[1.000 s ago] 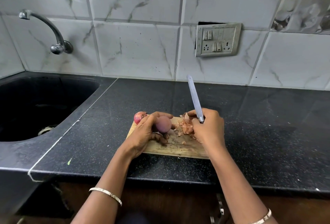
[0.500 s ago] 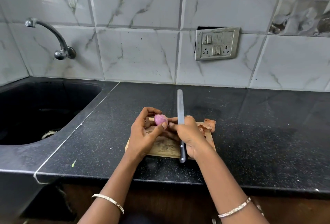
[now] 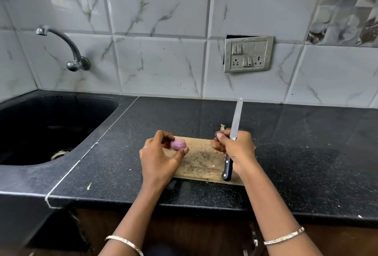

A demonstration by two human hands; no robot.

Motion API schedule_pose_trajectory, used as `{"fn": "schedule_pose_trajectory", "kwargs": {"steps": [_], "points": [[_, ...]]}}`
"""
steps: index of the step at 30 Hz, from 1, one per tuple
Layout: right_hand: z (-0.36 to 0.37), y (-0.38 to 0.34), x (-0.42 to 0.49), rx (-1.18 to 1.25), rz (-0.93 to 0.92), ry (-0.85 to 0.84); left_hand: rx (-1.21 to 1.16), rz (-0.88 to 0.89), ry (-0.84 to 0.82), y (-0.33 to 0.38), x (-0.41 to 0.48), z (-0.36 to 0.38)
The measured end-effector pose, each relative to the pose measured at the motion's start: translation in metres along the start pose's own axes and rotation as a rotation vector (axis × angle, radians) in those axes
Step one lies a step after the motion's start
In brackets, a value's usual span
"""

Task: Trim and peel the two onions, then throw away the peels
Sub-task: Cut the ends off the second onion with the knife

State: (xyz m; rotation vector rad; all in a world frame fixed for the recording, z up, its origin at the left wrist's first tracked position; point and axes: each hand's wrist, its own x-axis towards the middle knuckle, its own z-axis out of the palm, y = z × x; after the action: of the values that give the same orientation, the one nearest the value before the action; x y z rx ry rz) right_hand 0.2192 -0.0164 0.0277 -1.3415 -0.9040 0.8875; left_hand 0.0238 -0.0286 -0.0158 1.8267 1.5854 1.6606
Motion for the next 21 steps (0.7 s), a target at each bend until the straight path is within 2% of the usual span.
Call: {"fn": "schedule_pose_trajectory", "kwargs": {"steps": [2, 5, 9, 21], "points": [[-0.001, -0.004, -0.003, -0.133, -0.080, 0.028, 0.049, -0.082, -0.016, -0.004, -0.002, -0.004], [0.000, -0.009, -0.003, -0.458, -0.201, 0.115, 0.046, -0.185, -0.043, -0.010, -0.002, -0.009], [-0.001, -0.011, -0.007, -0.770, -0.227, 0.085, 0.027, -0.226, -0.052, -0.014, -0.005, -0.011], [-0.016, -0.009, -0.009, -0.843, -0.309, 0.194, -0.003, -0.308, -0.065, -0.005, 0.000, -0.018]]}}
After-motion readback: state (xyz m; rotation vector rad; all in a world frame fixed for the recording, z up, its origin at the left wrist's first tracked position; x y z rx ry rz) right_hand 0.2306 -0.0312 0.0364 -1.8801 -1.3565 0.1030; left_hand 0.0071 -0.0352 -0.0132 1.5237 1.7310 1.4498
